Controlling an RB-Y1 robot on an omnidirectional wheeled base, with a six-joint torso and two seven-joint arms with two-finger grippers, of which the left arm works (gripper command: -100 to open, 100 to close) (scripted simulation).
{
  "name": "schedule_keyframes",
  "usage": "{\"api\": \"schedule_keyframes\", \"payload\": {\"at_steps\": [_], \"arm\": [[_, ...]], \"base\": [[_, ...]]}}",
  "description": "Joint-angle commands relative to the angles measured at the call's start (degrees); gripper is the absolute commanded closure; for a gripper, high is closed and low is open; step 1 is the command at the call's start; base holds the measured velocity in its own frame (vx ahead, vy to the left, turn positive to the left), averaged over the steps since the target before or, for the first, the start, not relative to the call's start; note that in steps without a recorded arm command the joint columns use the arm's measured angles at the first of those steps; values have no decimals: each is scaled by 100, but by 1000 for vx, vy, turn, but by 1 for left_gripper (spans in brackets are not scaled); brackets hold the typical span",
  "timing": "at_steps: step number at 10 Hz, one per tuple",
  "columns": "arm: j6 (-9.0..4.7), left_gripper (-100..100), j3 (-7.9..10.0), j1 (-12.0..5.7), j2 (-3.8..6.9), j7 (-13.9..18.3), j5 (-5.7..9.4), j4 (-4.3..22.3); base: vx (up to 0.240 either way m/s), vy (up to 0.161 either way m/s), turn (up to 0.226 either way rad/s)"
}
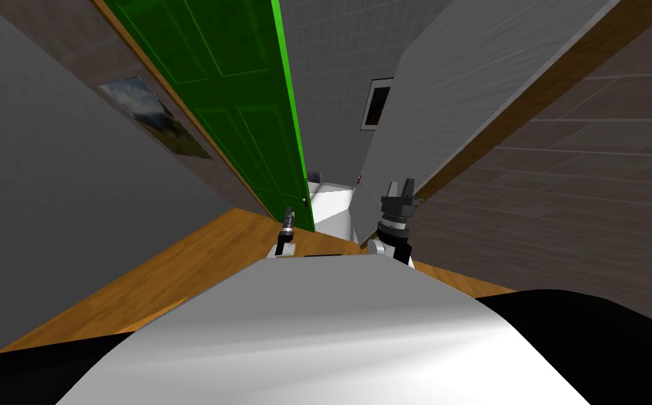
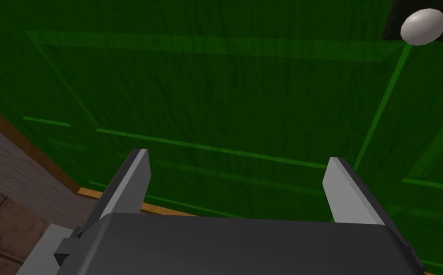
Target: Push the door open
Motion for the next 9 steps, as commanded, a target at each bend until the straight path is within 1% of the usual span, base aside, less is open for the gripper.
{"api": "schedule_keyframes", "payload": {"at_steps": [1,2,3,6,7,9], "arm": [[-51,-100,1,-137,0,9,3,286],[-51,-100,1,-137,0,9,3,368],[-73,-100,0,-229,-12,10,3,582],[-138,-100,-1,-497,-58,12,2,1149],[-138,-100,-1,-497,-58,12,2,1203],[-178,-100,-2,-660,-97,13,2,1551]], "base": [[46,88,-172],[32,76,-57],[31,85,-90],[28,130,-152],[30,84,-54],[38,86,-121]]}}
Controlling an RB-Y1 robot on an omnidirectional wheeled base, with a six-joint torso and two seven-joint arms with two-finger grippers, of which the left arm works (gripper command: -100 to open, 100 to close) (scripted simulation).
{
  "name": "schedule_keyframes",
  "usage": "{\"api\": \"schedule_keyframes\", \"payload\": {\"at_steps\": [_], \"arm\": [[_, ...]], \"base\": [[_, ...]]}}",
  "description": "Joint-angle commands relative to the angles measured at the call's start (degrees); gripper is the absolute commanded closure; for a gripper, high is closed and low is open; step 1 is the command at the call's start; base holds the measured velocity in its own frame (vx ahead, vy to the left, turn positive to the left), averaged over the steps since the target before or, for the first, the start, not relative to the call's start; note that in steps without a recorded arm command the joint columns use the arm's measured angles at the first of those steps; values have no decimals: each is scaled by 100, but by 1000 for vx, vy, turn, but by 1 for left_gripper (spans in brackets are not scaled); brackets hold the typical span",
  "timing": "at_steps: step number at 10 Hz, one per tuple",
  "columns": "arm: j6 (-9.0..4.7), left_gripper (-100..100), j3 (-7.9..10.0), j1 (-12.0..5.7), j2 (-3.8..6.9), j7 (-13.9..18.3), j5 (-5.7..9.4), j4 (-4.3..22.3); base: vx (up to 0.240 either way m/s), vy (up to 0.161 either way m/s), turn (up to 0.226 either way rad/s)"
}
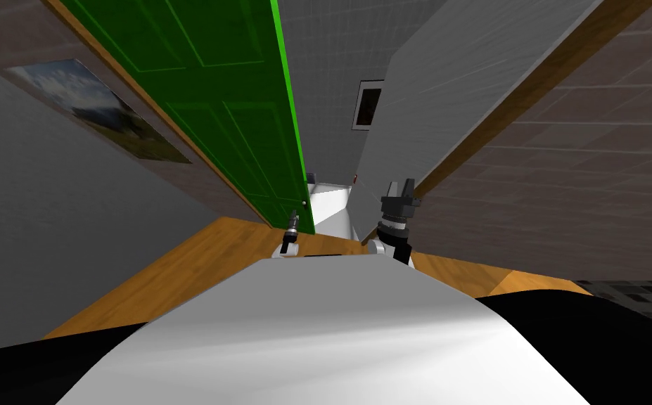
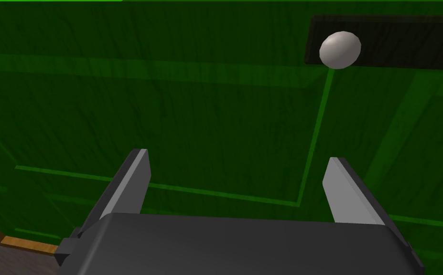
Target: Push the door open
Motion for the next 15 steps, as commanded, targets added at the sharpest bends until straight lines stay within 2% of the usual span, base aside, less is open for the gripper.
{"api": "schedule_keyframes", "payload": {"at_steps": [1,2,3,5,6,10,11,15], "arm": [[-43,-100,-4,-119,-36,-3,-2,286],[-63,-100,-5,-198,-57,-2,-2,444],[-63,-100,-5,-198,-57,-2,-2,499],[-96,-100,-5,-337,-104,-1,-2,820],[-96,-100,-5,-337,-104,-1,-2,822],[-156,-100,-7,-581,-198,1,-3,1387],[-156,-100,-7,-581,-198,1,-3,1387],[-198,-100,-8,-756,-283,2,-3,1794]], "base": [[37,127,-156],[44,124,-128],[20,76,-36],[4,82,-96],[10,75,-47],[14,86,-96],[14,65,-24],[21,66,-71]]}}
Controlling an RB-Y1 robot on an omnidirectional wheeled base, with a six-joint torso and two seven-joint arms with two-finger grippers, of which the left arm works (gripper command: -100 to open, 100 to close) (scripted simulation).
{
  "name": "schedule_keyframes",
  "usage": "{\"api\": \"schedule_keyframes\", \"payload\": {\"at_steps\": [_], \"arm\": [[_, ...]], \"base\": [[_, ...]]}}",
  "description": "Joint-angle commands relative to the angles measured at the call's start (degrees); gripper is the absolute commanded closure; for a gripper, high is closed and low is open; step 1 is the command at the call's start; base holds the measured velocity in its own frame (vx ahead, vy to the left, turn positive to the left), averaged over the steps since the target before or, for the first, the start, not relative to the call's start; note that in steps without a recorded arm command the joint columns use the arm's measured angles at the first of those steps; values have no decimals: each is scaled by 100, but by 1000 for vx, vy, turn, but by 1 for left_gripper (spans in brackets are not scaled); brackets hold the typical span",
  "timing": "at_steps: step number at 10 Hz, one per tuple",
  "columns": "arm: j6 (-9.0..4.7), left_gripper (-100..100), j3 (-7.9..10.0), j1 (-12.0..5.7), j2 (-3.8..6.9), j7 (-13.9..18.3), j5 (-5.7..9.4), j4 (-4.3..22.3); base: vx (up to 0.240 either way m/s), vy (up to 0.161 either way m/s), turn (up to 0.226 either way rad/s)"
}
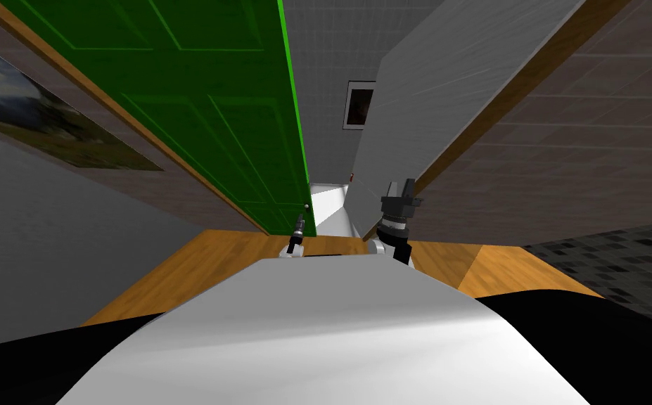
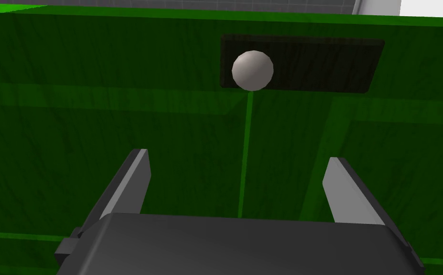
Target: Push the door open
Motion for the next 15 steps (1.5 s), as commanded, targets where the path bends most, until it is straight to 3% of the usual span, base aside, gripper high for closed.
{"api": "schedule_keyframes", "payload": {"at_steps": [1,2,3,4,7,10,13,14,15], "arm": [[-25,-100,4,-76,-36,-4,2,166],[-39,-100,4,-134,-71,-4,2,298],[-54,-100,3,-102,-43,5,3,250],[-75,-100,18,-109,112,2,11,281],[-93,-100,40,-111,222,-2,24,301],[-113,-100,65,-114,206,-6,39,324],[-136,-100,92,-117,4,-10,55,349],[-174,-100,92,-147,62,-3,56,422],[-174,100,92,-147,62,-3,56,422]], "base": [[5,60,-52],[12,81,-89],[6,42,-24],[80,5,-24],[159,-21,-21],[182,6,-21],[182,-15,-24],[56,-8,13],[-10,-1,-10]]}}
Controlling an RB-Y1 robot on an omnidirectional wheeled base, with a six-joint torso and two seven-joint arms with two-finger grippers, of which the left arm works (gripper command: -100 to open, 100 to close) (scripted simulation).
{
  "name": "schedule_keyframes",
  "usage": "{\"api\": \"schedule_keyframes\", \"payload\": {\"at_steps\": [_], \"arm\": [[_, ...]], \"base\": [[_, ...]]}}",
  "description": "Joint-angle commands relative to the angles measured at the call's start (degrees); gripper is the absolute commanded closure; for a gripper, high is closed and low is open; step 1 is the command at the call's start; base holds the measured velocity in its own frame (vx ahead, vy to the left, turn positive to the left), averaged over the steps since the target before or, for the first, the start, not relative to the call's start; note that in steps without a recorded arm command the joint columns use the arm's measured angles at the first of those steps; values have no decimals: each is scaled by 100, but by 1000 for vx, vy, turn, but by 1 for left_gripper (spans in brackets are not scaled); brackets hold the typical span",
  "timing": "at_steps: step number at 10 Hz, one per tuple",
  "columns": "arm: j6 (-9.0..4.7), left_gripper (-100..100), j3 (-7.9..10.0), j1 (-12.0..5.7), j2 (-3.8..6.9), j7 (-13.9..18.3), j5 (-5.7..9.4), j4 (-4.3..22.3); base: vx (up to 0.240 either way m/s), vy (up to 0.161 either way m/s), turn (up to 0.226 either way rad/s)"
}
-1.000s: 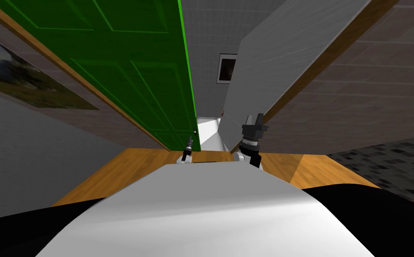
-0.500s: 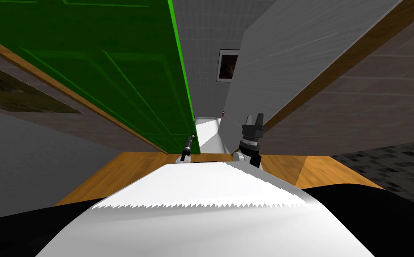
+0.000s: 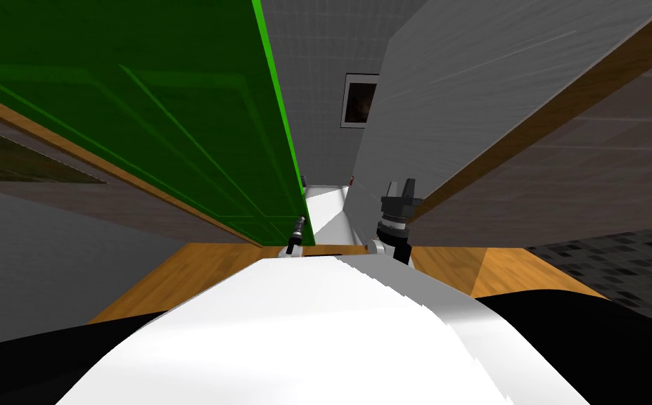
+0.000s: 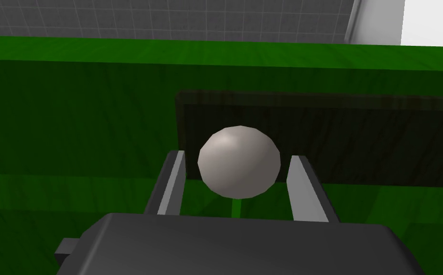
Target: Push the door open
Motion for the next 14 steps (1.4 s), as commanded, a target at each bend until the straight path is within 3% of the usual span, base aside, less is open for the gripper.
{"api": "schedule_keyframes", "payload": {"at_steps": [1,5,6,10,13,14], "arm": [[8,100,0,2,3,0,0,-3],[8,100,0,2,3,0,0,-3],[22,100,73,4,110,-28,41,7],[25,100,160,1,206,-55,92,9],[31,100,347,-6,355,-113,201,14],[61,-100,287,24,296,-109,180,-29]], "base": [[-20,3,-9],[-7,1,0],[86,-39,16],[145,-41,26],[187,-59,71],[-50,-51,59]]}}
